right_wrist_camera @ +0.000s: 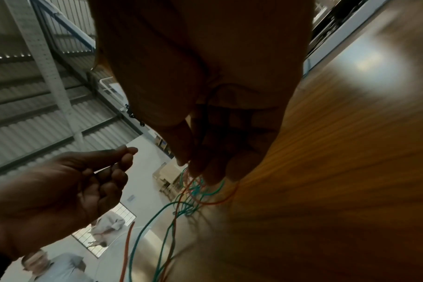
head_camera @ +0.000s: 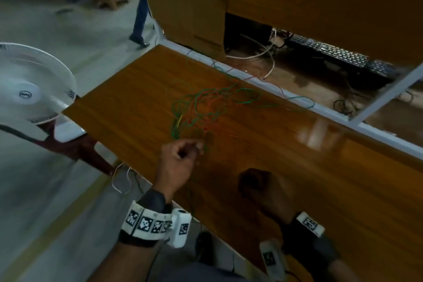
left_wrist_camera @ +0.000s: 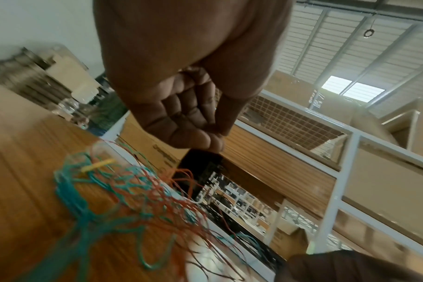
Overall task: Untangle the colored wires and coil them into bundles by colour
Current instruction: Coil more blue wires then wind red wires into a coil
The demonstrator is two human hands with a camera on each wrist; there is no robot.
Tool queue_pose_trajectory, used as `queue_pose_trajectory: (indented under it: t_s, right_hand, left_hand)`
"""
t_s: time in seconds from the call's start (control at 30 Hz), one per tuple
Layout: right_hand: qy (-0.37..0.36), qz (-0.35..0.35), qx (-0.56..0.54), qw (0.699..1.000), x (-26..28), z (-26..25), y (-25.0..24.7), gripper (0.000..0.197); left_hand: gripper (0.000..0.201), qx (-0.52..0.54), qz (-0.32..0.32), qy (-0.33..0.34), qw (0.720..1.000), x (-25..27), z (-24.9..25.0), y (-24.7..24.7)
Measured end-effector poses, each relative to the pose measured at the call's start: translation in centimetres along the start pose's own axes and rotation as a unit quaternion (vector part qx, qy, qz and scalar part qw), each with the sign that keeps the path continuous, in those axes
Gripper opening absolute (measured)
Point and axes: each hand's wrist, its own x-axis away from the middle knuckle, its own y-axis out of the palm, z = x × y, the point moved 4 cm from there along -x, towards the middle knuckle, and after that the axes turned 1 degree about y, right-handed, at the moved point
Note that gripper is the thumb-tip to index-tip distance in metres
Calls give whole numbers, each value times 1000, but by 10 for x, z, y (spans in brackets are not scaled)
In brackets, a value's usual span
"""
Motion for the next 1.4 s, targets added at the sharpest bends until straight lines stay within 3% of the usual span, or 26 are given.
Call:
queue_pose_trajectory:
  t_s: [0.1, 0.13, 0.23, 0.3, 0.4, 0.57, 0.67, 0.77, 0.9, 1.03, 1.1, 1.2, 1.27, 1.37, 1.4]
  right_hand:
    - [10, 14, -25, 1000, -24, -13, 23, 4]
    - [19, 24, -29, 999, -29, -10, 26, 11]
    - [65, 59, -87, 992, -42, -10, 30, 70]
    - [74, 63, -116, 988, -53, -6, 35, 84]
    - [83, 66, -146, 984, -65, -5, 31, 76]
    - [71, 132, -137, 979, -71, -5, -1, 7]
    - [95, 172, -126, 972, -59, 12, -31, 22]
    - [101, 231, -162, 954, -37, 29, -65, 14]
    - [109, 275, -155, 943, -10, 52, -99, 13]
    - [154, 213, -78, 962, 4, 85, -105, 16]
    - [148, 176, -46, 972, 6, 92, -96, 19]
    - [136, 155, -9, 978, 8, 92, -88, 33]
    - [127, 150, -6, 980, 8, 90, -86, 44]
    - [97, 143, 30, 984, 5, 84, -86, 34]
    - [94, 139, 33, 985, 3, 84, -86, 30]
  left_hand:
    - [10, -30, 31, -41, 998, -11, -16, -38]
    - [6, -53, 34, -60, 996, -13, -26, -47]
    - [6, -51, 20, -78, 995, -9, -40, -39]
    - [17, -41, -32, -47, 998, -6, -39, -13]
    - [33, -116, -113, -21, 987, -7, -40, 21]
    - [34, -271, -128, -19, 954, -4, -54, 41]
    - [25, -335, -111, -1, 936, -7, -62, 44]
    - [22, -328, -76, -35, 941, -18, -69, 38]
    - [11, -258, -81, -80, 959, -24, -81, 33]
    - [17, -190, -50, -93, 976, -36, -78, 31]
    - [10, -187, -35, -89, 978, -34, -53, 28]
    - [17, -191, -33, -47, 980, -24, -13, 26]
    - [18, -271, -6, -22, 962, -18, 14, 25]
    - [21, -421, 61, 68, 902, -7, 45, 26]
    - [20, -422, 59, 78, 901, -4, 51, 29]
